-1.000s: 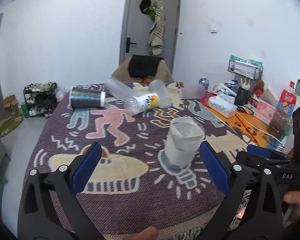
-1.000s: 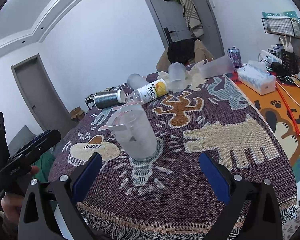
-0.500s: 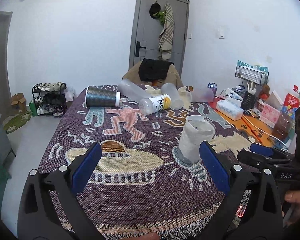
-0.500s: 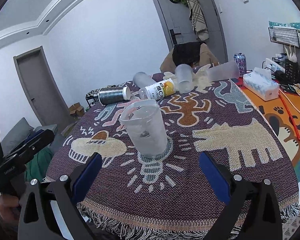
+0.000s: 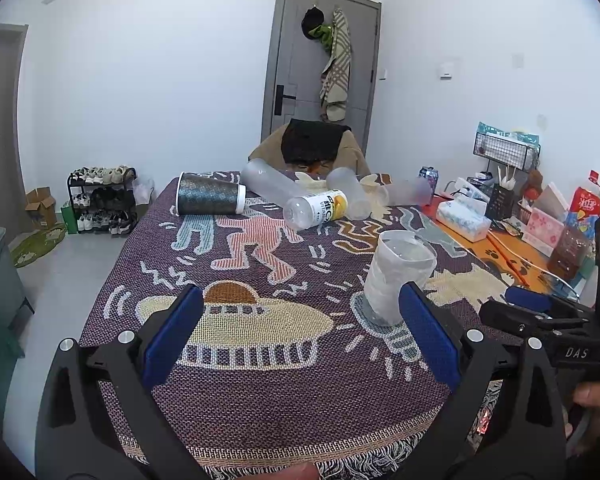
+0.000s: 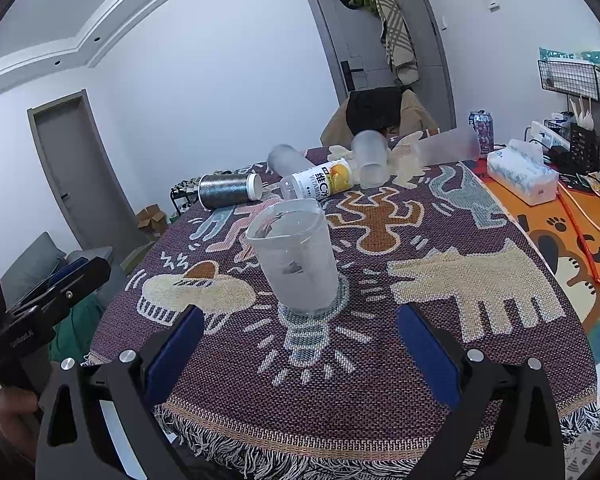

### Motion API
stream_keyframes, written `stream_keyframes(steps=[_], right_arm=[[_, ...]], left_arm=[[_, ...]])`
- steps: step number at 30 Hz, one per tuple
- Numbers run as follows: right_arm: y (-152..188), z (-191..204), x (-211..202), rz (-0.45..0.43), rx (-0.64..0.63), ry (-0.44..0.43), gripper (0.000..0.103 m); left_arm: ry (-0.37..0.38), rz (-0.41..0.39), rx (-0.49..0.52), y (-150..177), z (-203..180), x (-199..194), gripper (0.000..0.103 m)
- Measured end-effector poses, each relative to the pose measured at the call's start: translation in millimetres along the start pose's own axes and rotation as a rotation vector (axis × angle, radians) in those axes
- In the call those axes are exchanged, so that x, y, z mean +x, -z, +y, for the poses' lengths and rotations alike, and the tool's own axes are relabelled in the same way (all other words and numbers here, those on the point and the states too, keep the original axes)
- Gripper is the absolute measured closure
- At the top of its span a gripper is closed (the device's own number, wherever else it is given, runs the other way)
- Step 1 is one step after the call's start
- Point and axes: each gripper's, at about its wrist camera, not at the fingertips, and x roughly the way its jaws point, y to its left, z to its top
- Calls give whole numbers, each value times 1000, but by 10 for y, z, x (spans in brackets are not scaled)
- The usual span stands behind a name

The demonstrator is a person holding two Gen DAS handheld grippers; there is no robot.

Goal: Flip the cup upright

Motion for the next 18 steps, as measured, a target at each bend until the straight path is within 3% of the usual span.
stream_keyframes(steps=[18], right_arm=[[-7,-44,-56,-13,6,12,7]], left_arm=[[8,2,-4,24,-22,10,6]])
